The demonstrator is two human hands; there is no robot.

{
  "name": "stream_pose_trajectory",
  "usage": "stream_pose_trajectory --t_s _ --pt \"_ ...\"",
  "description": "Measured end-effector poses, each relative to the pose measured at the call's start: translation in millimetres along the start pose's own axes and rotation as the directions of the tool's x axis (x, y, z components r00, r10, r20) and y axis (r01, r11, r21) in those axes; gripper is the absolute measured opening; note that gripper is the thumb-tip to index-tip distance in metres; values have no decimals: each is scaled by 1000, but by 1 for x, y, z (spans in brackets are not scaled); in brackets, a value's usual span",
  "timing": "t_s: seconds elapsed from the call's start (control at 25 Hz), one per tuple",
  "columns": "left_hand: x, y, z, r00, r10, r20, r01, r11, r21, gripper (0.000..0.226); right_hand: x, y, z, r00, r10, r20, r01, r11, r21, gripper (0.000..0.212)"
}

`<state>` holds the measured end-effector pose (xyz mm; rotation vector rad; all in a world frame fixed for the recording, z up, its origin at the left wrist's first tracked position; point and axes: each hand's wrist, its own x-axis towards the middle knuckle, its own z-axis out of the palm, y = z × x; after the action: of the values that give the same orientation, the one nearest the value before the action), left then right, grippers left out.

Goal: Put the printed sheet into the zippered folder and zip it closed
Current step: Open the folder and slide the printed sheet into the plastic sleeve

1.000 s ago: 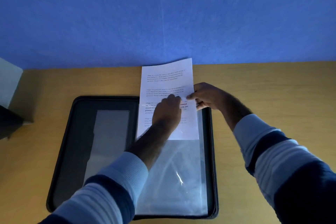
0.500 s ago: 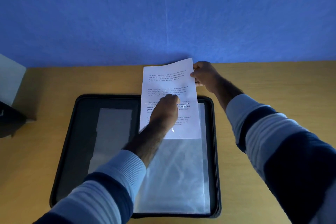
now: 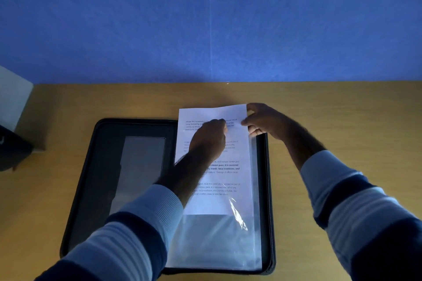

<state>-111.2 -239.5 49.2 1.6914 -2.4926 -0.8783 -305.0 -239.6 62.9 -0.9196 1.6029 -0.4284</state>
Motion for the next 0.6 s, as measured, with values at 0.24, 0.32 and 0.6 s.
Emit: stream_pose_trajectory --t_s 0.24,0.32,0.6 --pt "3 -5 -9 999 -37 -20 39 989 145 23 39 -22 11 956 -219 -197 133 918 -372 44" --pt "3 -7 -12 999 -5 -52 11 994 109 20 48 -26 11 955 -236 -178 136 885 -444 41" --pt "5 -13 -12 976 73 -204 -32 980 198 12 32 -27 9 969 -241 49 235 853 -466 38"
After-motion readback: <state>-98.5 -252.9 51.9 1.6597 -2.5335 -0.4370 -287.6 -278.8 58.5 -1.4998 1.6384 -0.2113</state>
